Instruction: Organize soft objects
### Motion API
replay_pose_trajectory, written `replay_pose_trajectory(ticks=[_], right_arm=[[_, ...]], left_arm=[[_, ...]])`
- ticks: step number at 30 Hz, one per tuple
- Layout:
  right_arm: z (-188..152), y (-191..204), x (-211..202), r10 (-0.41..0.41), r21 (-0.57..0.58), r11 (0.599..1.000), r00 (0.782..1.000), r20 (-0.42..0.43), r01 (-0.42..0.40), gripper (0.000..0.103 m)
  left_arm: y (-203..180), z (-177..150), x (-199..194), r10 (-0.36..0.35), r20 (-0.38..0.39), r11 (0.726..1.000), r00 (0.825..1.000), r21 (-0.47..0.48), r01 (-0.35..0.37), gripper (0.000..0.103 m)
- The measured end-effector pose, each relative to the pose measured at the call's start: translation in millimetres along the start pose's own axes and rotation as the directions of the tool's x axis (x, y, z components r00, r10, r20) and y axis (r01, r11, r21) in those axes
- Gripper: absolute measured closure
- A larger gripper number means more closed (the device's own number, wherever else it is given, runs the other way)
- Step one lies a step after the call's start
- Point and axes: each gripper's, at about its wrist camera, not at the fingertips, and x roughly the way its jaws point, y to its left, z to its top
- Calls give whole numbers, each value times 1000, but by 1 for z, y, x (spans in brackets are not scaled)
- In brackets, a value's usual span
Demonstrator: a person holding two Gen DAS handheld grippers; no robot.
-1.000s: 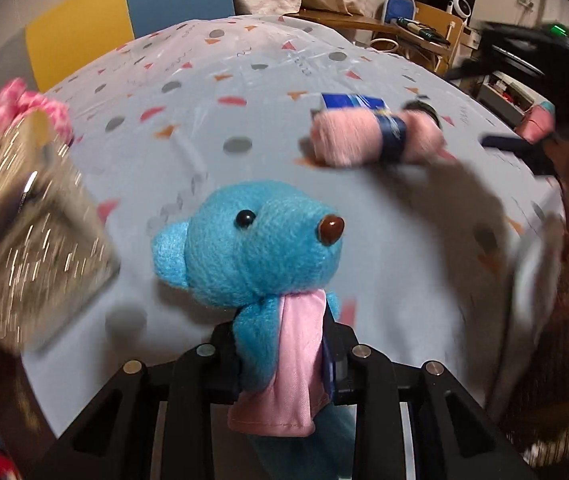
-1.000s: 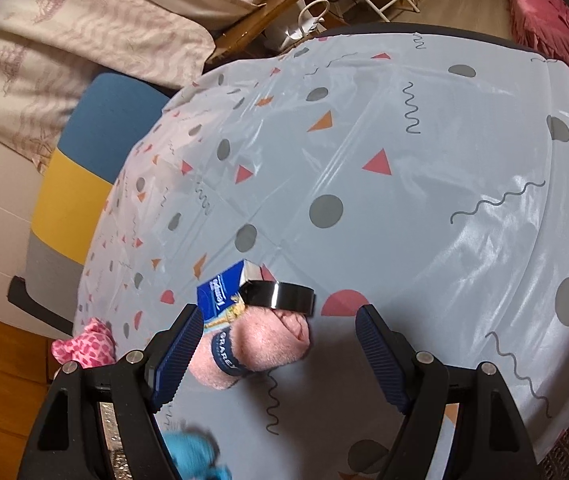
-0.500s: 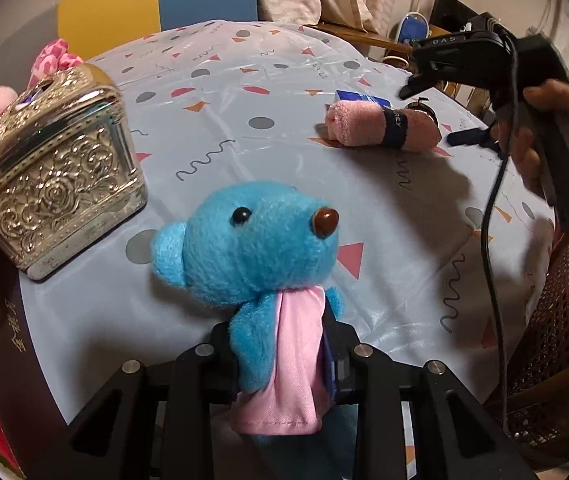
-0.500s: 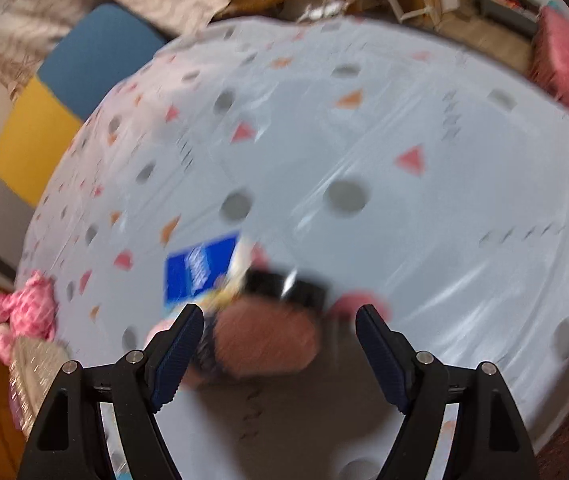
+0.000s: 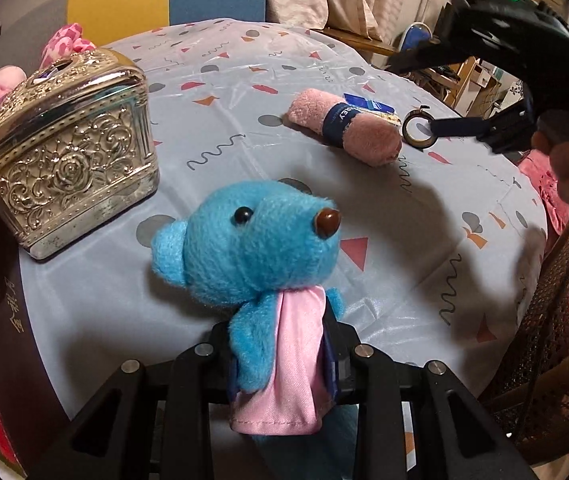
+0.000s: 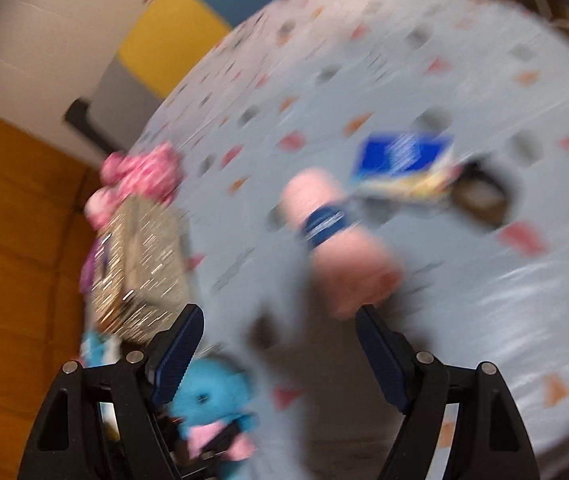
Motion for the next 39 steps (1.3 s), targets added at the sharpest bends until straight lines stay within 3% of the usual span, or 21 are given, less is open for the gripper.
replay_pose_trajectory(ticks=[3, 6, 8, 11, 16, 17, 19, 20, 21, 26, 28, 31, 34, 36, 39], right_arm=[[17, -27, -24, -114, 52, 993, 990, 79, 110, 23], [32, -48, -37, -236, 85, 970, 966, 105, 228, 26], [41, -57, -40, -273, 92, 960, 956, 106, 264, 28], [47, -58, -30, -344, 31, 939, 935, 90, 343, 30], [55, -38, 13, -493, -164, 854, 868, 47, 494, 35], [55, -36, 21, -517, -198, 835, 855, 36, 513, 39], [53, -37, 39, -571, -253, 792, 821, 17, 556, 61], [51, -39, 42, -589, -260, 778, 808, 14, 572, 83], [48, -42, 43, -609, -264, 763, 793, 15, 590, 89], [40, -42, 12, -566, -182, 799, 819, 93, 573, 95], [38, -35, -3, -519, -156, 831, 845, 131, 535, 95], [31, -18, -18, -401, -164, 890, 902, 159, 425, 95], [16, 6, -12, -214, -220, 949, 974, 78, 227, 95], [3, 26, 5, -152, -270, 951, 988, 13, 149, 95], [-13, 48, 42, -134, -327, 940, 986, -104, 93, 95]], left_arm=[[0, 0, 0, -2, 4, 1000, 1000, -2, 2, 72], [1, -1, 1, -5, 7, 1000, 1000, -8, 5, 71], [0, -1, 1, -5, 8, 1000, 1000, -10, 5, 71], [1, -2, 0, -7, 8, 1000, 1000, -14, 7, 71], [1, -2, 0, -9, 8, 1000, 1000, -18, 9, 69], [1, -2, 0, -9, 9, 1000, 1000, -19, 9, 69], [1, -2, 0, -10, 9, 1000, 1000, -22, 10, 69], [2, -2, 0, -11, 10, 1000, 1000, -23, 11, 69], [2, -3, -1, -11, 11, 1000, 1000, -23, 11, 69], [1, -4, -1, -8, 19, 1000, 1000, -16, 8, 69], [1, -5, -1, -8, 21, 1000, 1000, -15, 8, 69], [0, -5, -2, -8, 22, 1000, 1000, -14, 8, 71], [1, -3, -5, -8, 18, 1000, 1000, -29, 9, 72], [2, -3, -10, -12, 22, 999, 1000, -36, 13, 73], [3, -5, -22, -12, 42, 999, 999, -41, 14, 73]])
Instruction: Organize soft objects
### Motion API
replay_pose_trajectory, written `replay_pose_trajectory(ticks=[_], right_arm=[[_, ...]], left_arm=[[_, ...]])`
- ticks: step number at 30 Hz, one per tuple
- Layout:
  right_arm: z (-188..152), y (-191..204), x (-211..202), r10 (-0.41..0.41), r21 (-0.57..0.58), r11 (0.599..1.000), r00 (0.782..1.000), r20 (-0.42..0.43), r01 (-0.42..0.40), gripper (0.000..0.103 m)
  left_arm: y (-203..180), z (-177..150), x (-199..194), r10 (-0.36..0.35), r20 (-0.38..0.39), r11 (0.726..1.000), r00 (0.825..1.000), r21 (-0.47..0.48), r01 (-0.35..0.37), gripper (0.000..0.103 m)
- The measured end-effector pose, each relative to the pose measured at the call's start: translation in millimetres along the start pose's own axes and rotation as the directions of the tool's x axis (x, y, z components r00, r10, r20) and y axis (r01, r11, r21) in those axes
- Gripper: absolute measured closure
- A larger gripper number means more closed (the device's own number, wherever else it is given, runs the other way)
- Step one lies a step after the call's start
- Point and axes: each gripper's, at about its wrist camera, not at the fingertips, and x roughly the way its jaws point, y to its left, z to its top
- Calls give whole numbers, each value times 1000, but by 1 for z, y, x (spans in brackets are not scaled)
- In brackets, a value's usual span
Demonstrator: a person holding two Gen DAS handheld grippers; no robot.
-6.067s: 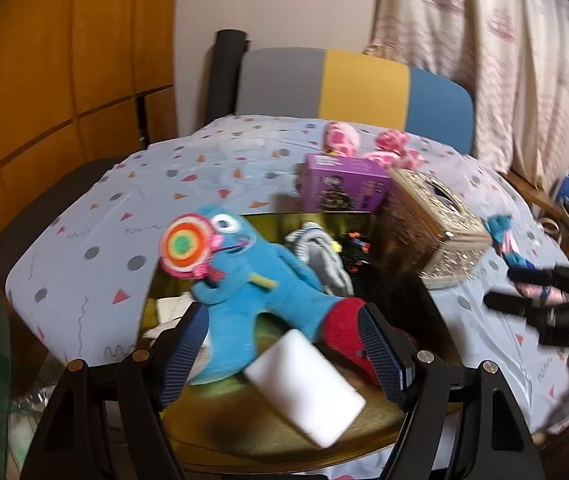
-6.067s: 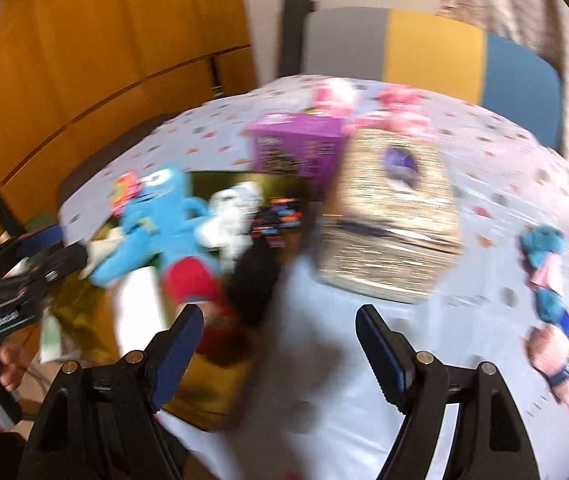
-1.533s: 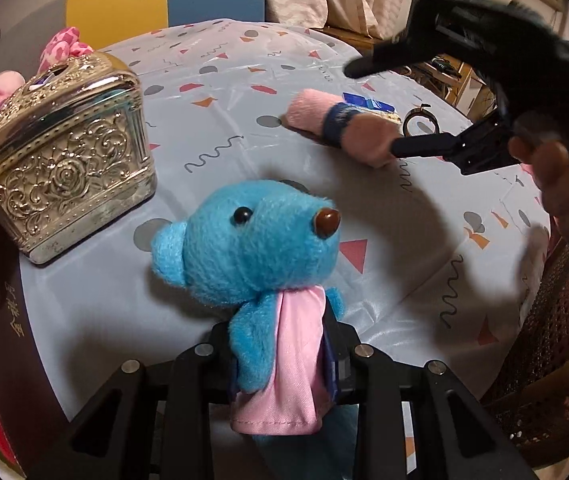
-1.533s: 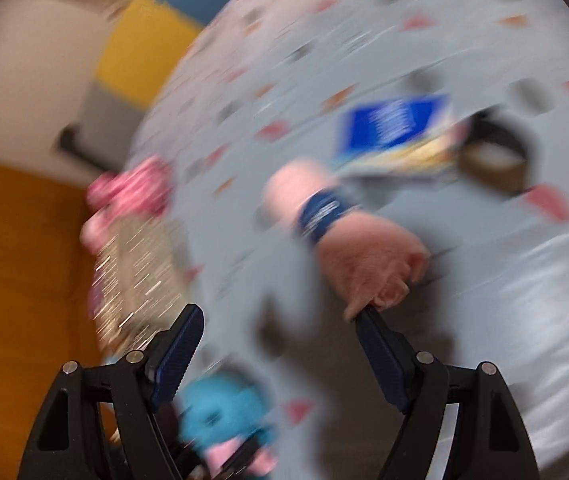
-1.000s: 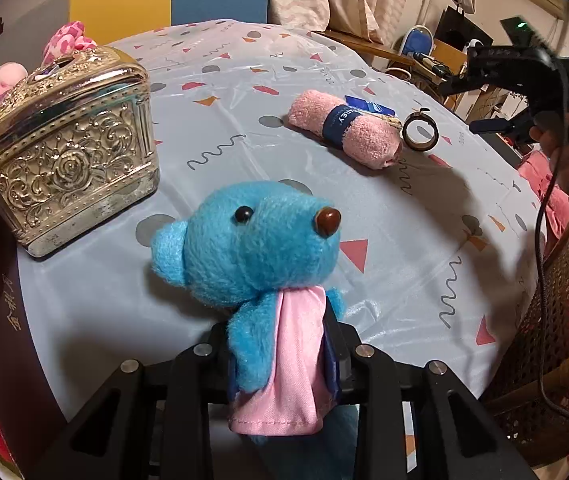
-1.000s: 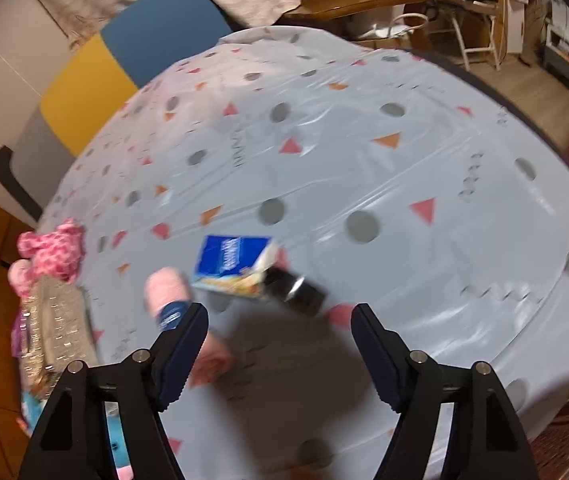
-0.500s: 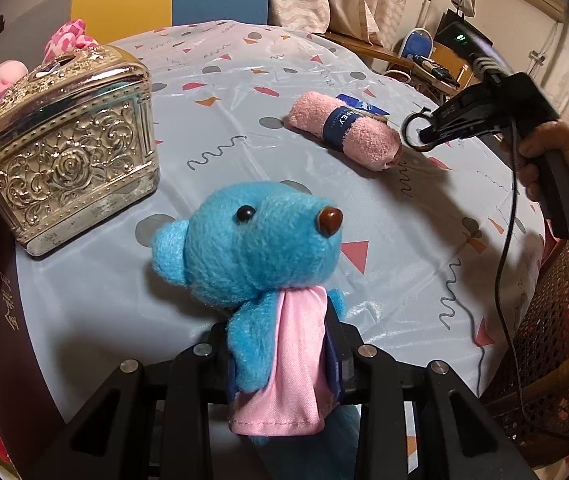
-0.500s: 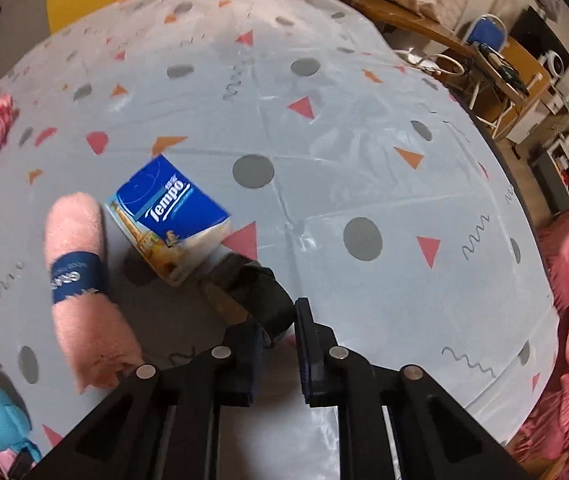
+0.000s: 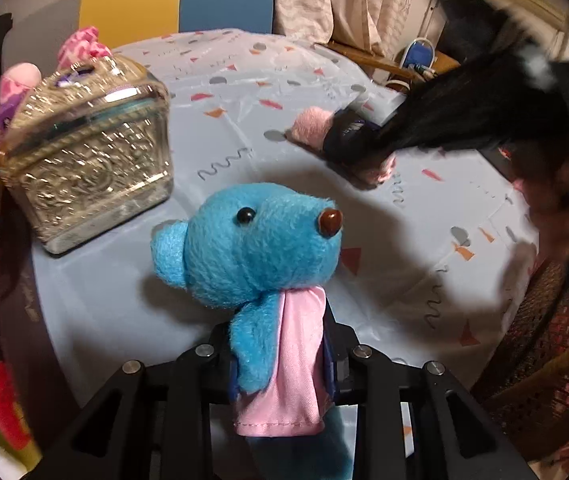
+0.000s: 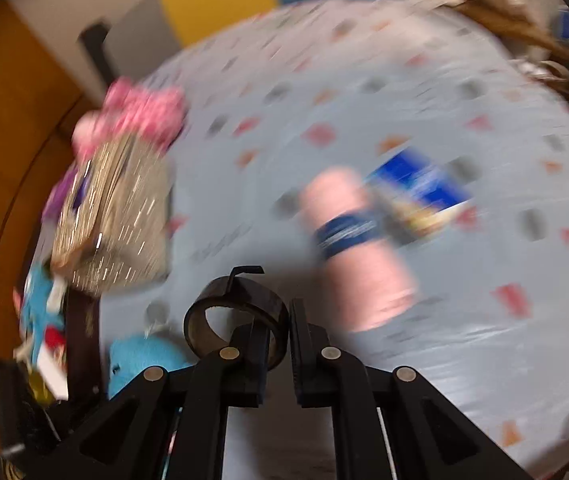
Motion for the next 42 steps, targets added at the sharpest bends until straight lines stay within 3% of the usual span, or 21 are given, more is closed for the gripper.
replay_pose_trajectory(ticks=[3, 5, 15, 22, 26, 30, 36, 40, 42], right_arm=[[-6, 14, 45, 20, -14, 1000, 994, -108, -22, 95], [-10, 17, 62, -27, -27, 999, 988, -154, 23, 99], [-15, 13, 65, -29, -66, 998, 992, -119, 21, 98], [-23, 22, 64, -83, -158, 985, 992, -92, 67, 98], [-25, 26, 65, -94, -175, 981, 992, -88, 77, 98], [-26, 28, 66, -101, -183, 979, 991, -86, 84, 98], [-25, 39, 64, -110, -191, 977, 991, -81, 93, 98], [-26, 44, 66, -116, -197, 975, 990, -78, 99, 98], [-27, 44, 66, -116, -197, 975, 990, -78, 99, 98]], left_arm=[[2, -1, -16, -2, 28, 1000, 1000, -7, 2, 73], [7, -1, -28, -3, 42, 1000, 999, -27, 4, 73], [29, 2, -69, 15, 103, 993, 995, -119, -3, 73], [73, -3, -114, 74, 162, 976, 984, -214, -38, 73], [111, -18, -142, 145, 171, 953, 975, -287, -92, 72], [151, -45, -162, 255, 152, 923, 955, -332, -194, 72], [203, -89, -174, 369, 71, 852, 927, -423, -308, 69], [219, -109, -176, 399, 40, 829, 916, -443, -342, 53], [222, -115, -176, 385, 38, 832, 922, -447, -329, 48]])
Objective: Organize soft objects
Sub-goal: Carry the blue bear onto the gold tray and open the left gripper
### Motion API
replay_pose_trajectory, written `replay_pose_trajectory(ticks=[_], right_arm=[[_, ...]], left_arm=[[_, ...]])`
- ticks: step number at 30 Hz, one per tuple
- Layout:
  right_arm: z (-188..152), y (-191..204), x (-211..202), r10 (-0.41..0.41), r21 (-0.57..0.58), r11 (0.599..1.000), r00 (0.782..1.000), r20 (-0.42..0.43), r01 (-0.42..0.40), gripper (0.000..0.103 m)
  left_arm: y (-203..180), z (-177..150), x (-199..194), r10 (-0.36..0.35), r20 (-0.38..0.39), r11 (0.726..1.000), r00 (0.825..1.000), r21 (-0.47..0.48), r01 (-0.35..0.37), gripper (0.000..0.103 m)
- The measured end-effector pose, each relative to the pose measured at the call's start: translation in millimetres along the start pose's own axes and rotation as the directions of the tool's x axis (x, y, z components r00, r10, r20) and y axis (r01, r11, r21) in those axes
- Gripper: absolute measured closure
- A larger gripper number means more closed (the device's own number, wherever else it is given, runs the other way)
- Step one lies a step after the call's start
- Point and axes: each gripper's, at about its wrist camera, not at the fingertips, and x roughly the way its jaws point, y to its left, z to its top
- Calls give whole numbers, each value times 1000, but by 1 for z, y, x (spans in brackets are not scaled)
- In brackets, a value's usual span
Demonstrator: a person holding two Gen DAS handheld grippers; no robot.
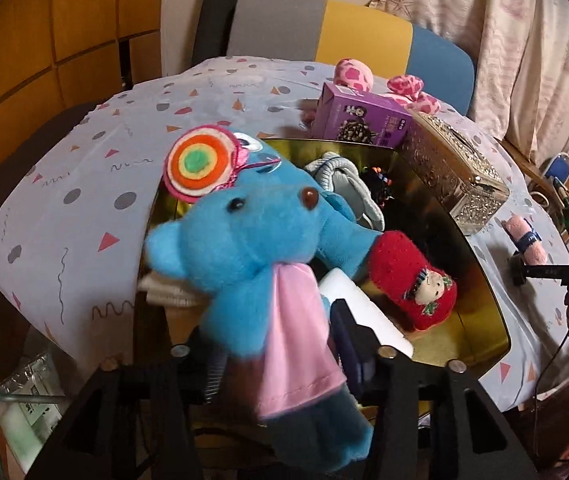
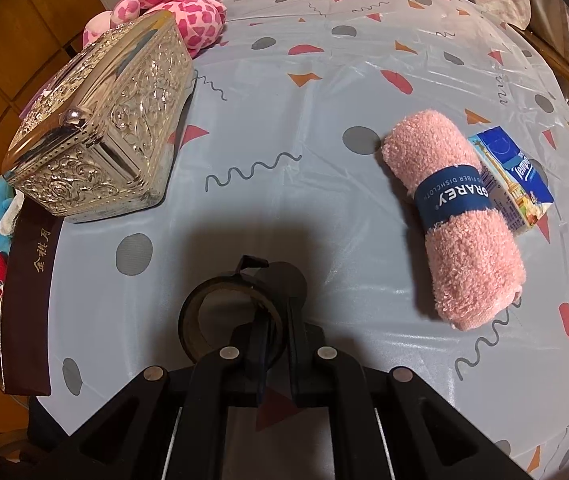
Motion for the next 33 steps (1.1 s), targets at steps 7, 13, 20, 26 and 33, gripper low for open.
replay_pose_trajectory(ticks=[7, 13, 20, 26, 33], right_arm=[[-2, 2, -1, -2, -4, 1000, 1000, 1, 2, 97], [-2, 5, -3, -6, -15, 1000, 1000, 0, 6, 96], [-3, 11, -2, -15, -28, 999, 1000, 0, 15, 96], [-4, 13, -2, -20, -35, 999, 1000, 0, 20, 96], [-6, 18, 0, -38, -58, 998, 999, 0, 38, 96]], left_arm=[[0, 1, -12, -22, 38, 1000, 999, 2, 22, 41], [4, 5, -30, -31, 108, 999, 994, -28, 34, 61], [0, 15, -6, 75, 118, 997, 990, 3, -76, 77], [9, 20, -2, 46, 92, 999, 995, -16, -45, 56], [31, 5, -16, 36, 83, 994, 996, -109, -27, 48]])
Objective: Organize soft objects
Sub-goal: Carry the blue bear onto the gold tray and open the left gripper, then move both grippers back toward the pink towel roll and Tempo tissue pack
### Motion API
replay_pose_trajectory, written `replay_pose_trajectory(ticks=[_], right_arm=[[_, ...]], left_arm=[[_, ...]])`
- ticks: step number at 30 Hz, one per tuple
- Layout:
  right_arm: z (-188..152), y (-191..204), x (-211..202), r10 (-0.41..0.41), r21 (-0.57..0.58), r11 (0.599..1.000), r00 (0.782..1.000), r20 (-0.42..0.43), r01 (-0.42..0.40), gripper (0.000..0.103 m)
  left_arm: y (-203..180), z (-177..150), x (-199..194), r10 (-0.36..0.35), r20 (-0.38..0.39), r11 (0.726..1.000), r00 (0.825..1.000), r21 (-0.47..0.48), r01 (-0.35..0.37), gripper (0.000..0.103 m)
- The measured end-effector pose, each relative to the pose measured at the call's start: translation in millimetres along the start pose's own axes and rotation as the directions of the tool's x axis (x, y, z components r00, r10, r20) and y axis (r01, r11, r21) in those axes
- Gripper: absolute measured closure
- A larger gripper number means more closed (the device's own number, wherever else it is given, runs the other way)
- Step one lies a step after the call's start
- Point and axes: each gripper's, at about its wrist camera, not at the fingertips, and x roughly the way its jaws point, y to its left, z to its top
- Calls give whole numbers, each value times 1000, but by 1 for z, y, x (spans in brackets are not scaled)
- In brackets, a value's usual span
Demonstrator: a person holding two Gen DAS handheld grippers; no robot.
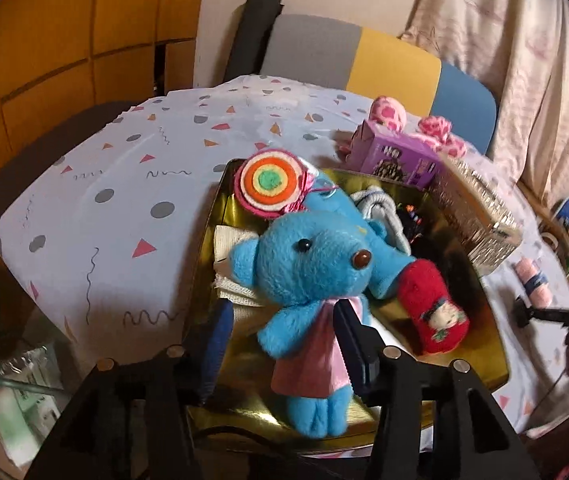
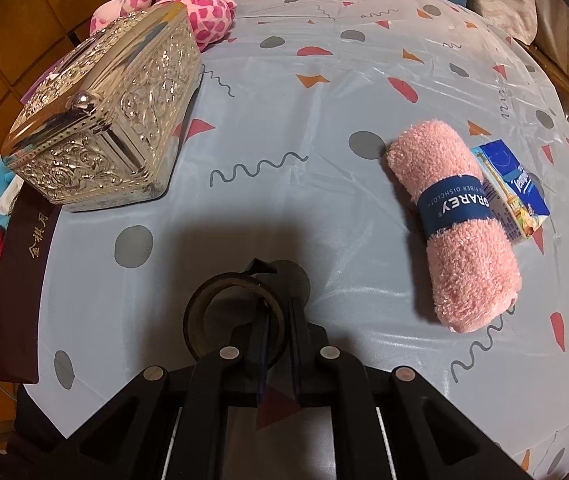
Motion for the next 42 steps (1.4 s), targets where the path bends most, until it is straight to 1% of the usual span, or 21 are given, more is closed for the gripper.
replay_pose_trajectory(ticks=[3, 5, 8, 11, 13, 14, 16, 19, 20, 23, 27, 31, 32, 33, 34, 36, 38, 39, 40, 41, 42], right_arm=[[-1, 6, 0, -12, -12, 1000, 1000, 3, 12, 96], [-2, 9, 0, -21, -21, 1000, 1000, 6, 21, 96], [-4, 14, 0, -38, -39, 999, 999, 10, 38, 96], [-4, 15, -1, -28, -22, 999, 1000, 7, 28, 96], [-4, 13, -4, -2, 8, 1000, 1000, 1, 2, 96], [-4, 11, -6, 32, 32, 999, 999, 0, -32, 96], [-5, 11, -12, 65, 52, 996, 998, 16, -65, 96], [-8, 17, -25, 121, 71, 990, 992, 48, -124, 96], [-9, 21, -30, 139, 70, 987, 989, 56, -143, 96], [-11, 43, -44, 192, 32, 980, 978, 80, -195, 96], [-14, 95, -62, 279, -76, 959, 955, 99, -273, 96], [-13, 153, -77, 361, -195, 921, 927, 104, -337, 96], [-12, 165, -78, 376, -222, 911, 921, 101, -347, 96], [-12, 186, -78, 392, -260, 897, 915, 91, -359, 96], [-13, 195, -77, 399, -280, 889, 913, 83, -363, 96], [-17, 227, -71, 391, -351, 868, 919, 50, -351, 96], [-21, 243, -59, 367, -392, 857, 930, 6, -335, 95], [-25, 254, -49, 338, -419, 851, 941, -26, -317, 95], [-29, 257, -45, 312, -435, 851, 950, -32, -294, 94], [-32, 263, -38, 266, -456, 853, 963, -38, -253, 88], [-35, 263, -35, 252, -460, 853, 966, -48, -245, 82]], left_arm=[[-3, 6, -12, -17, 39, 1000, 999, -18, 18, 46], [-7, 13, -20, -33, 68, 999, 997, -25, 35, 39], [-16, 22, -30, -34, 104, 999, 994, -18, 36, 36], [-29, 28, -31, -39, 107, 999, 993, -14, 41, 34], [-44, 27, -29, -52, 104, 999, 993, 15, 51, 34], [-52, 26, -28, -59, 100, 998, 993, 36, 56, 34], [-70, 23, -24, -71, 97, 994, 993, 86, 62, 33], [-85, 19, -22, -88, 93, 990, 992, 120, 77, 26], [-88, 18, -22, -89, 95, 989, 992, 127, 76, 25], [-87, 17, -21, -77, 102, 990, 992, 127, 64, 25], [-74, 20, -23, -43, 108, 997, 993, 69, 36, 22], [-55, 22, -24, 1, 114, 1000, 994, 14, -3, 22], [-52, 22, -25, 6, 114, 1000, 993, 2, -6, 22], [-49, 22, -25, 9, 113, 1000, 994, -11, -8, 22], [-45, 21, -25, 10, 111, 1000, 994, -23, -8, 22], [-41, 20, -24, 10, 104, 999, 994, -35, -6, 22], [-38, 19, -23, 13, 101, 999, 995, -42, -8, 17], [-37, 18, -23, 16, 102, 999, 995, -45, -11, 16], [-36, 18, -23, 17, 103, 999, 995, -47, -12, 16], [-35, 17, -24, 15, 105, 999, 994, -50, -10, 16], [-34, 16, -24, 9, 104, 999, 995, -51, -4, 16]])
